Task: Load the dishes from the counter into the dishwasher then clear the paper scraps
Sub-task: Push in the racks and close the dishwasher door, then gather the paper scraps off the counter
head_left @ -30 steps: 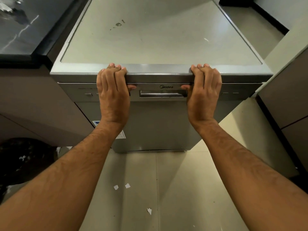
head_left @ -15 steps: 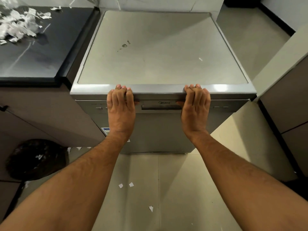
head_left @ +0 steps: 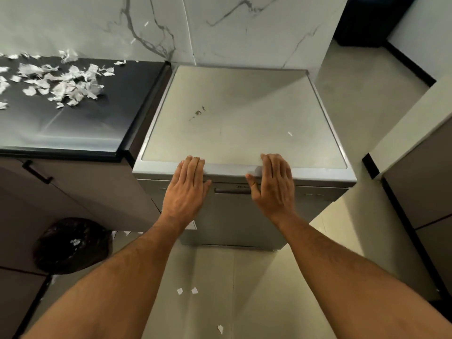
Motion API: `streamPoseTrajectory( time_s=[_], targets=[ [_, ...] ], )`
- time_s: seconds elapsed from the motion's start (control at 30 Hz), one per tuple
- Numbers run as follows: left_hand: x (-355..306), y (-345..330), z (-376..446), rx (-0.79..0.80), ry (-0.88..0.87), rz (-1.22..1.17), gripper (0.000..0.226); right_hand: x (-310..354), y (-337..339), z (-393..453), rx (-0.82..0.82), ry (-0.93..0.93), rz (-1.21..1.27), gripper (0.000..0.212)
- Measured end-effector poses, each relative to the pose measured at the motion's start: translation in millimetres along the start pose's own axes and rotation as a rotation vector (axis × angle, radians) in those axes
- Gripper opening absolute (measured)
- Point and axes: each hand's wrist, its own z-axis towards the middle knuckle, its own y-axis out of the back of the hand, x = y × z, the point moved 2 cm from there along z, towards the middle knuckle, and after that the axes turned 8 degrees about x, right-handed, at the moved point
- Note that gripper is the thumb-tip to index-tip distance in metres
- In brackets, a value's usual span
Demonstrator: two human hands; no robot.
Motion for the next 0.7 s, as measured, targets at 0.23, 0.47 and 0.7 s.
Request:
streamPoseTrajectory(
  time_s=[0.23, 0.47, 0.7],
  targets=[
    [18.2, 51.9, 30.4, -0.055, 0.063, 0.012, 0.071, 45.1, 11.6, 38.9, 0.062, 0.037, -0.014, 0.070],
    [79.6, 96.8, 78.0, -0.170, 0.099, 0.039, 0.069, 95.1, 32.9, 117.2, 0.018, 0.096, -0.044, 0.067],
    [152.5, 159.5, 151.9, -0.282, 0.105, 0.019, 0.066, 158.7, 65.9, 230.2, -0.048, 0.121, -0.050, 0.066]
  ],
)
